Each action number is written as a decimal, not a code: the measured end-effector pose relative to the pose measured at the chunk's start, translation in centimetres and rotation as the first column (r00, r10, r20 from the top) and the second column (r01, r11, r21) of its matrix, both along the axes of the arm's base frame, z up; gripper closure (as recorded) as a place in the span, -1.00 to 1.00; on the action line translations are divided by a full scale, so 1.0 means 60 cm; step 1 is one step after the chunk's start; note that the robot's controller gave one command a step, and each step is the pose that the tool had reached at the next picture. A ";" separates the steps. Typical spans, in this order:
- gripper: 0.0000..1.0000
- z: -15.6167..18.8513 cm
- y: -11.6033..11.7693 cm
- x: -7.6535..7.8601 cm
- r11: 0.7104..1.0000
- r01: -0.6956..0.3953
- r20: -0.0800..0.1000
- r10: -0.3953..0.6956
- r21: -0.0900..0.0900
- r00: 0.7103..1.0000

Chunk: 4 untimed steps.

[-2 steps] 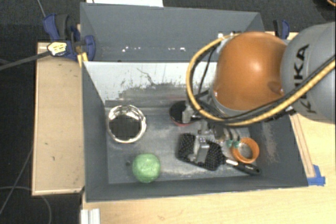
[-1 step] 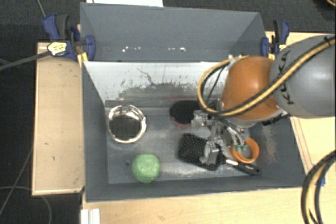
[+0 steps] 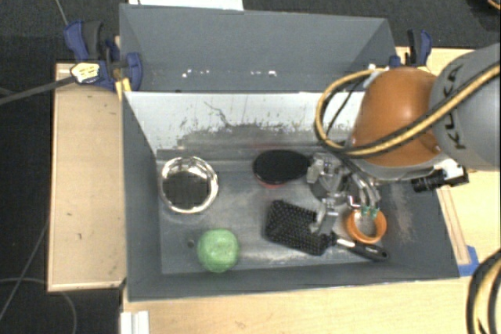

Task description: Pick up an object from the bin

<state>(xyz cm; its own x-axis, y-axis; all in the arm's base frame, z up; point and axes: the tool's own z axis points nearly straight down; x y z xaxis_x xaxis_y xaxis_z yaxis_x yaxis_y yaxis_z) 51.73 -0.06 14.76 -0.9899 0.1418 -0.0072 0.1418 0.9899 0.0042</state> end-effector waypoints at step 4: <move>1.00 -0.123 0.034 -0.044 0.984 0.179 0.007 -0.179 -0.001 0.984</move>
Offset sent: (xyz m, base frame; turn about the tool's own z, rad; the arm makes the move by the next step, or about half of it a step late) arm -0.0245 0.0123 -0.0776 0.1313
